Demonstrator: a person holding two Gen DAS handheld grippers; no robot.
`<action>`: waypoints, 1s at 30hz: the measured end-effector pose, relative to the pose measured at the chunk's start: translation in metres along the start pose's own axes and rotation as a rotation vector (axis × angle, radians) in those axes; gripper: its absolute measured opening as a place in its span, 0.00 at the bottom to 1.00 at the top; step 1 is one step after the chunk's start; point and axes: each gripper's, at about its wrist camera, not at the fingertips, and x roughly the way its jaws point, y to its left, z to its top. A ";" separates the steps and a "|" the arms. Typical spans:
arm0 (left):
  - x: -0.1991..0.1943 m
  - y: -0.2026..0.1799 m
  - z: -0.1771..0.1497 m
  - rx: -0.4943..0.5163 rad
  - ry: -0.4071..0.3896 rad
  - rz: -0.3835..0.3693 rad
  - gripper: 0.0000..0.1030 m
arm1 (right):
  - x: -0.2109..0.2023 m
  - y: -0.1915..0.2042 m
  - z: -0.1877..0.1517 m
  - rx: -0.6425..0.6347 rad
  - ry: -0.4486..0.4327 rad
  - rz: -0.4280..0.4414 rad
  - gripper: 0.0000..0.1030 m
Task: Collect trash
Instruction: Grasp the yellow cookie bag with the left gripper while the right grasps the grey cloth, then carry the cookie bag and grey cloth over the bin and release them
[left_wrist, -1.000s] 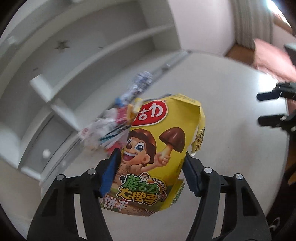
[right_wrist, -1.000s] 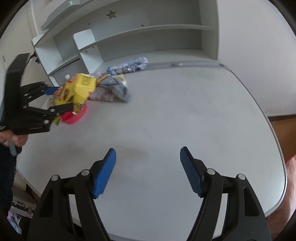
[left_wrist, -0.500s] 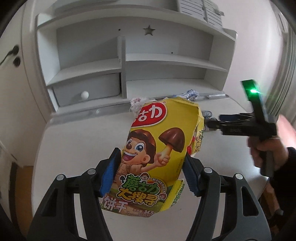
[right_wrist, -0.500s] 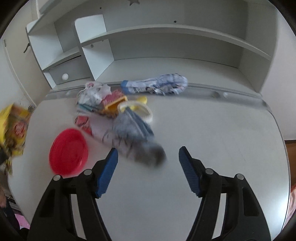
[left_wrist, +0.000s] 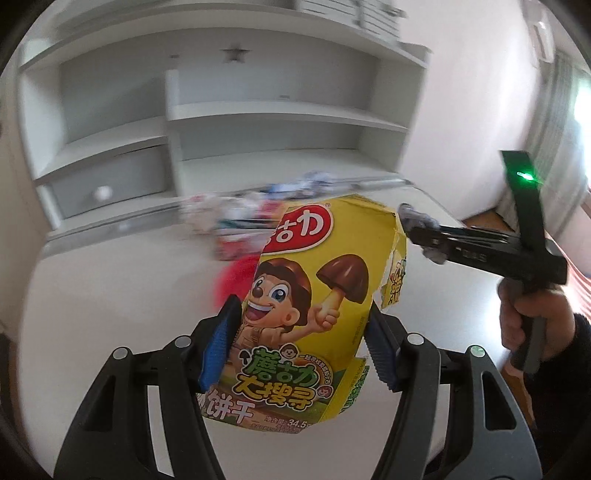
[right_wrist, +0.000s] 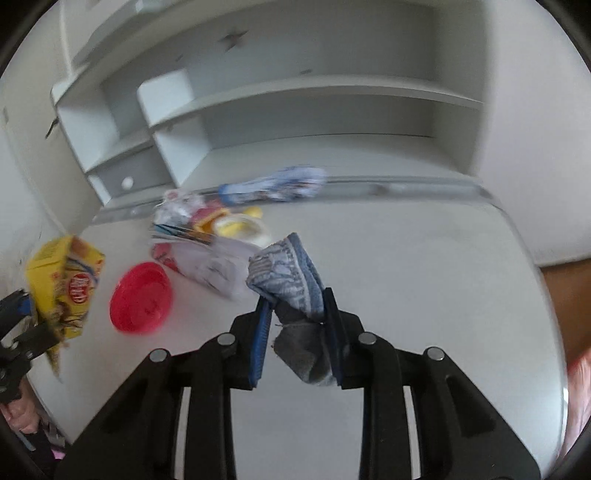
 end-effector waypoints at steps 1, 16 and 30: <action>0.003 -0.014 0.001 0.017 0.002 -0.022 0.61 | -0.018 -0.019 -0.012 0.035 -0.013 -0.026 0.27; 0.056 -0.304 -0.038 0.336 0.116 -0.473 0.62 | -0.194 -0.240 -0.253 0.621 -0.001 -0.483 0.27; 0.094 -0.478 -0.125 0.563 0.256 -0.643 0.55 | -0.209 -0.335 -0.369 0.904 0.105 -0.523 0.27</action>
